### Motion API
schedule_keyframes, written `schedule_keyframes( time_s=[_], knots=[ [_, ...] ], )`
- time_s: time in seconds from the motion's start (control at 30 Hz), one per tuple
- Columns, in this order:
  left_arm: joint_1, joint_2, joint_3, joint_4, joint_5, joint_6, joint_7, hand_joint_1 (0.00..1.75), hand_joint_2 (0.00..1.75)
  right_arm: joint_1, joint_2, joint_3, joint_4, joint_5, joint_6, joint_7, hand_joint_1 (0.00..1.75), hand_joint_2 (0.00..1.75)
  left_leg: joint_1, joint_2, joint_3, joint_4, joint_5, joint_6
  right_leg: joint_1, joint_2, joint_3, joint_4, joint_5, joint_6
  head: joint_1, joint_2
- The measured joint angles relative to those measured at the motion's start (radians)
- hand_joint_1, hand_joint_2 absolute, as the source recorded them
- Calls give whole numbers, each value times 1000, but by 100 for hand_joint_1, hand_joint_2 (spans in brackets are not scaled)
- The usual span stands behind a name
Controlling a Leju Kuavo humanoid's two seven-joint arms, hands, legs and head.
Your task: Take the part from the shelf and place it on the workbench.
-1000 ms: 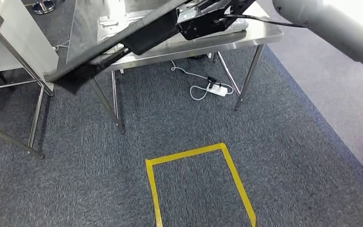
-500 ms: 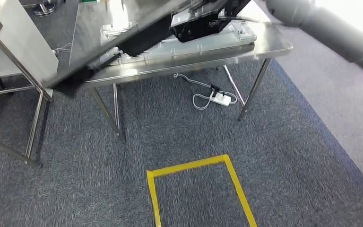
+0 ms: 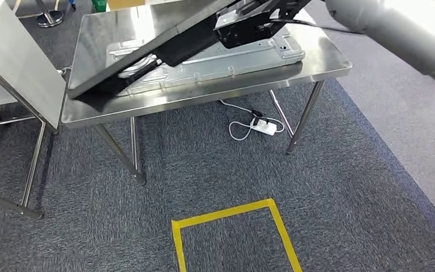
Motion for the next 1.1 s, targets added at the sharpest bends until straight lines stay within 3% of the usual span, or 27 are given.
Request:
schedule_keyframes(
  time_s=[0.07, 0.1, 0.13, 0.17, 0.2, 0.27, 0.3, 0.33, 0.37, 0.43, 0.5, 0.57, 0.6, 0.63, 0.7, 0.77, 0.87, 0.97, 1.07, 1.1],
  knots=[
    [-2, 0, 0, 0, 4, 3, 0, 0, 175, 1, 2, 2, 0, -2, 1, 0, 175, 175, 1, 0, -89, 106, -52, -5, 1, 3, 27, -10, -12, -2, 0, 0],
    [-2, 0, 0, 0, 6, 4, 0, 0, 175, 2, 3, 4, 0, -2, 1, -1, 175, 175, 1, 0, -121, 126, -76, -5, 2, 3, 40, -13, -20, -2, 0, 0],
    [-2, 0, 0, 0, 7, 5, 1, 0, 175, 3, 3, 6, 1, -3, 2, -2, 175, 175, 0, 0, -140, 117, -80, 0, 5, 4, 55, -15, -30, -2, 0, 0],
    [-1, 0, 0, 0, 6, 6, 2, 0, 175, 3, 4, 7, 1, -3, 3, -3, 175, 175, -3, 0, -147, 82, -56, 7, 8, 5, 71, -16, -41, -2, 0, 0],
    [1, 1, 0, 0, 5, 7, 2, 0, 175, 3, 4, 9, 1, -3, 4, -4, 175, 175, -7, 0, -147, 27, -2, 20, 10, 5, 85, -17, -52, -3, 0, 0],
    [6, 5, -1, 1, 1, 10, 4, 0, 175, 3, 1, 13, 7, -4, 7, -5, 175, 175, -24, -6, -142, -90, 133, 51, 13, 9, 103, -19, -68, -2, 1, 0],
    [8, 7, -1, 2, -1, 11, 4, 0, 175, 3, 1, 16, 9, -5, 8, -6, 175, 175, -32, -11, -140, -125, 181, 63, 14, 13, 106, -21, -73, 1, 1, 0],
    [9, 8, -1, 2, -2, 11, 4, 0, 175, 4, 2, 18, 11, -6, 8, -6, 175, 175, -37, -15, -140, -141, 204, 69, 15, 18, 109, -21, -77, 5, 1, 0],
    [8, 8, -1, 2, -2, 11, 4, 0, 175, 4, 4, 19, 11, -7, 9, -7, 175, 175, -39, -18, -136, -146, 210, 71, 17, 23, 110, -24, -81, 10, 0, 0],
    [5, 8, -2, 2, -3, 12, 3, 0, 175, 2, 2, 18, 11, -7, 8, -7, 175, 175, -31, -14, -123, -161, 219, 65, 19, 20, 107, -11, -97, 16, 0, 0],
    [3, 6, -2, 2, -2, 13, 2, 0, 175, -1, -2, 15, 12, -7, 8, -7, 175, 175, -25, -10, -112, -173, 218, 63, 21, 10, 67, 68, -141, 21, 1, 0],
    [0, 6, -2, 2, -1, 14, 2, 0, 175, -1, -5, 16, 13, -8, 7, -8, 175, 175, -26, -9, -109, -171, 209, 66, 22, 6, -8, 197, -191, 24, 1, 0],
    [-1, 6, -2, 2, 0, 14, 2, 0, 175, 2, -6, 18, 14, -9, 7, -8, 175, 175, -26, -10, -108, -167, 203, 66, 21, 5, -39, 241, -196, 26, 1, 0],
    [-2, 6, -2, 2, 0, 15, 2, 0, 175, 4, -8, 19, 14, -10, 8, -9, 175, 175, -26, -10, -106, -161, 197, 65, 21, 5, -52, 250, -181, 27, 1, 0],
    [-3, 5, -4, 2, 0, 14, 2, 0, 175, 7, -11, 20, 16, -10, 8, -10, 175, 175, -26, -14, -102, -144, 180, 61, 20, 3, -26, 162, -105, 25, 1, 0],
    [-1, 2, -7, 2, -1, 14, 1, 0, 175, 6, -11, 20, 16, -10, 8, -11, 175, 175, -29, -17, -104, -122, 162, 54, 23, 4, 18, 54, -56, 19, 1, 0],
    [-2, 1, -12, 2, -1, 13, -1, 0, 175, 6, -9, 22, 17, -10, 8, -13, 175, 175, -28, -19, -112, -108, 152, 43, 27, 6, 34, 17, -55, 8, 0, 0],
    [-2, 2, -17, 2, -1, 14, -1, 0, 175, 7, -6, 23, 18, -10, 8, -14, 175, 175, -27, -14, -124, -80, 130, 25, 17, 2, 48, 1, -52, -4, -1, 0],
    [-2, 1, -18, 3, 0, 14, 0, 0, 175, 10, 0, 26, 19, -10, 6, -12, 175, 175, -9, -4, -207, 80, 66, 1, 9, -3, 61, -7, -55, -9, -3, 0],
    [-2, 1, -18, 3, 3, 14, 0, 0, 175, 15, 5, 28, 19, -9, 5, -7, 175, 175, -3, -2, -236, 127, 59, -5, 7, -3, 65, -7, -59, -9, -4, 0]
  ],
)
